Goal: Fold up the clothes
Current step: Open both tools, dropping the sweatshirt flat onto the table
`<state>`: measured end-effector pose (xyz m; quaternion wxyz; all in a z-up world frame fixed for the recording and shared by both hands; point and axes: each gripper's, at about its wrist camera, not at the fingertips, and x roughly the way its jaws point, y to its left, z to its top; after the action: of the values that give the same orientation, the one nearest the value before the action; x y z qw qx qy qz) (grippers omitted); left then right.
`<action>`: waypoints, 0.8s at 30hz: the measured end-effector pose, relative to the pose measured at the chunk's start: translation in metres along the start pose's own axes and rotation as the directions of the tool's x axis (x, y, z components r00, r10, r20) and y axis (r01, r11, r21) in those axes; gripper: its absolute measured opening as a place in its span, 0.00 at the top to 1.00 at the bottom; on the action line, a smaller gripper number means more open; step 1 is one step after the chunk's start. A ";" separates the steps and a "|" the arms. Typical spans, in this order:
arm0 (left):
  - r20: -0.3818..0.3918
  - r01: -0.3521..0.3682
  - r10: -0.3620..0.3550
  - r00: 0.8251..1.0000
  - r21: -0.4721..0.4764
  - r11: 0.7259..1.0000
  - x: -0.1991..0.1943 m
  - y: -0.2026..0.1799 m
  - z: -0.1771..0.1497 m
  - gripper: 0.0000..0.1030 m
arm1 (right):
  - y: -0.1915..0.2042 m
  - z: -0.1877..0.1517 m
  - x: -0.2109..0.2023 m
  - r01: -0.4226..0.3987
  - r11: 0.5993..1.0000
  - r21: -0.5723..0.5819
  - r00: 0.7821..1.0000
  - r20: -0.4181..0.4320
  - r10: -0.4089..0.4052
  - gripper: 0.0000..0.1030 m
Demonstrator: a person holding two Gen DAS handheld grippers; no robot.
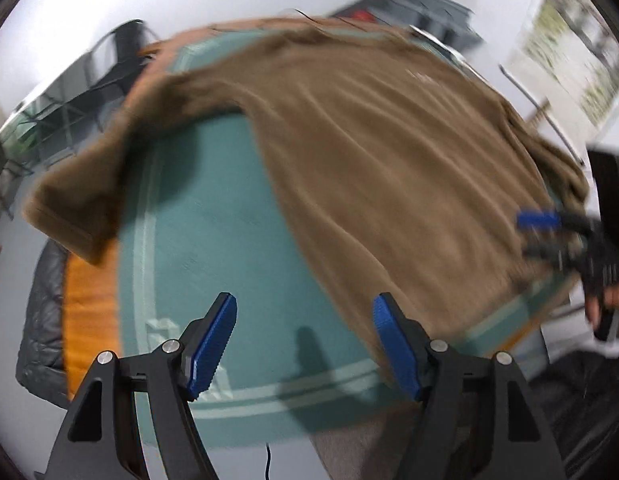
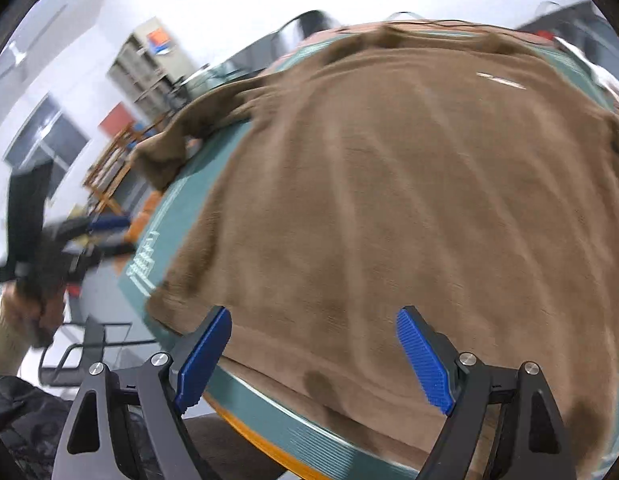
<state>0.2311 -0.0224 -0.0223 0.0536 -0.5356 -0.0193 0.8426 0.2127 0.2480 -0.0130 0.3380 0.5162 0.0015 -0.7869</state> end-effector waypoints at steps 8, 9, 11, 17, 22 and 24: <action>-0.034 -0.008 0.008 0.999 -0.009 1.000 0.016 -0.043 -0.027 0.27 | -0.035 -0.032 -0.035 0.086 0.996 0.023 0.996 0.020 -0.086 0.16; -0.027 -0.034 0.033 0.999 -0.015 0.999 0.018 -0.046 -0.027 0.27 | -0.039 -0.036 -0.040 0.098 0.995 0.021 0.995 0.025 -0.099 0.16; -0.012 -0.088 0.088 0.996 -0.030 0.996 0.024 -0.050 -0.027 0.27 | -0.047 -0.046 -0.051 0.181 0.983 0.026 0.982 0.049 -0.182 0.16; 0.025 -0.194 0.199 0.980 -0.137 0.971 0.031 -0.048 -0.023 0.27 | -0.091 -0.089 -0.092 0.377 0.920 0.106 0.921 0.065 -0.385 0.18; 0.044 -0.265 0.272 0.961 -0.126 0.956 0.029 -0.055 -0.025 0.27 | -0.104 -0.118 -0.111 0.449 0.893 0.036 0.892 0.035 -0.450 0.22; 0.048 -0.289 0.295 0.954 -0.107 0.951 0.029 -0.060 -0.026 0.27 | -0.097 -0.126 -0.107 0.465 0.885 -0.028 0.885 0.030 -0.464 0.23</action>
<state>0.2471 0.0393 -0.0540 -0.0989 -0.5073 0.0167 0.8559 0.2888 0.4242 -0.0184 0.1485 0.4861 0.1347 -0.8506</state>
